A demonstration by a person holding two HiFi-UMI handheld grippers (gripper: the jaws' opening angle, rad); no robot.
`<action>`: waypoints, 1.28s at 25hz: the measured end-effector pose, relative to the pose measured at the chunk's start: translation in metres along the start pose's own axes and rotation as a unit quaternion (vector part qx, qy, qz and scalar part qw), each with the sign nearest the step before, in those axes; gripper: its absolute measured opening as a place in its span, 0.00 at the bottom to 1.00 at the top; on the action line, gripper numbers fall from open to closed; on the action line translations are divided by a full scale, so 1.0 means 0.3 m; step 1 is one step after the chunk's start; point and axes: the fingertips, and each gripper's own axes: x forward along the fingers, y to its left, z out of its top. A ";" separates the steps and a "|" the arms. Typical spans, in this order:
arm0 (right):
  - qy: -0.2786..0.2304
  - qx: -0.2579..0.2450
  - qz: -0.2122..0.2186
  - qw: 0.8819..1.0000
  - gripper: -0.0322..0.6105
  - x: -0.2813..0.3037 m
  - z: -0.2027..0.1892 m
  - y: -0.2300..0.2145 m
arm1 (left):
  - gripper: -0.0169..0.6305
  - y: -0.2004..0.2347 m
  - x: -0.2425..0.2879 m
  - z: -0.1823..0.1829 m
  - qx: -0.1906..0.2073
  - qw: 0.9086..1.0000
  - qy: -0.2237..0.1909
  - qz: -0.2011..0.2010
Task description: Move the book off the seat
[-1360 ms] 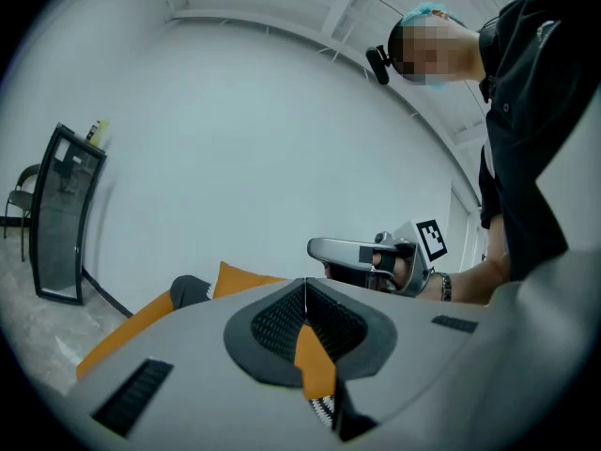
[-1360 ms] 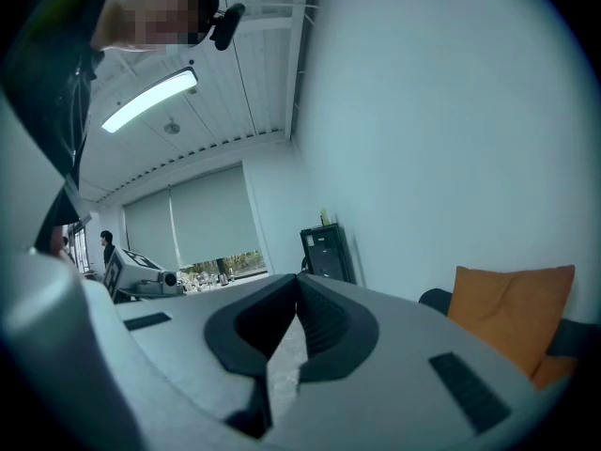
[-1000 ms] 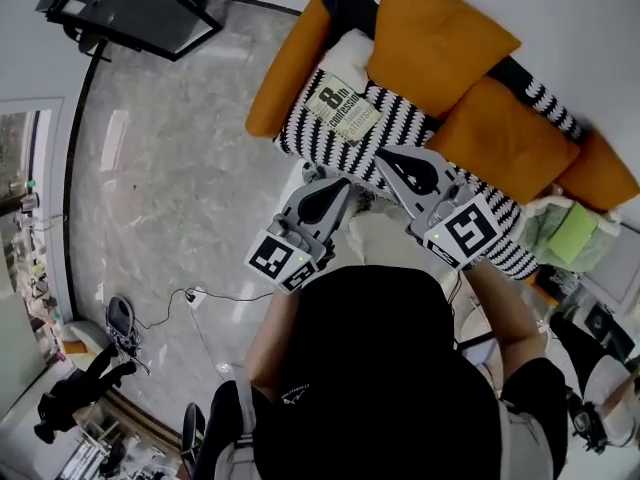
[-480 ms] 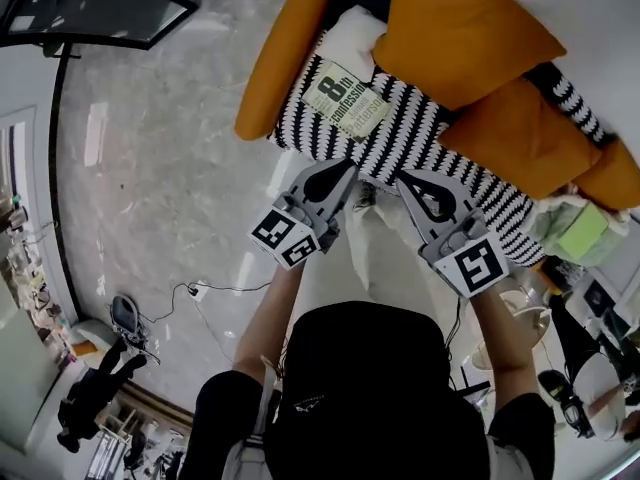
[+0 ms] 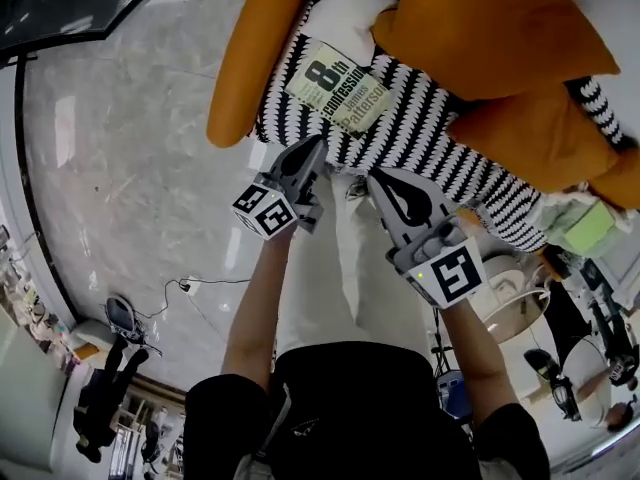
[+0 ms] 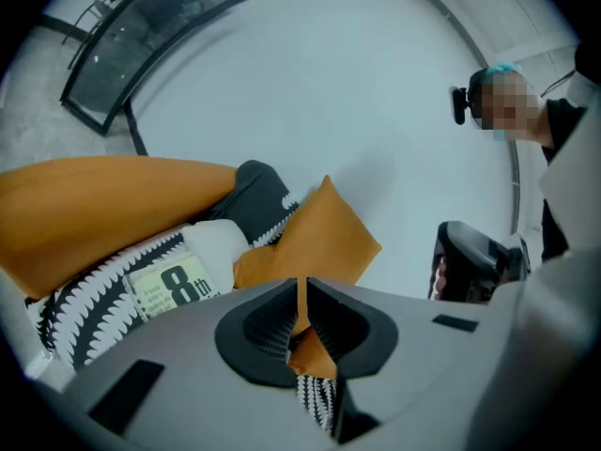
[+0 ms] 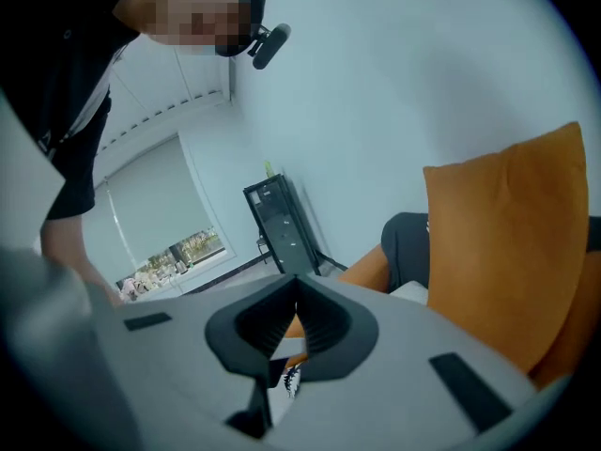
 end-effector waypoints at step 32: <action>0.048 0.114 -0.061 0.990 0.07 0.188 -0.507 -0.154 | 0.50 0.801 0.212 -0.396 -0.220 0.975 0.005 0.042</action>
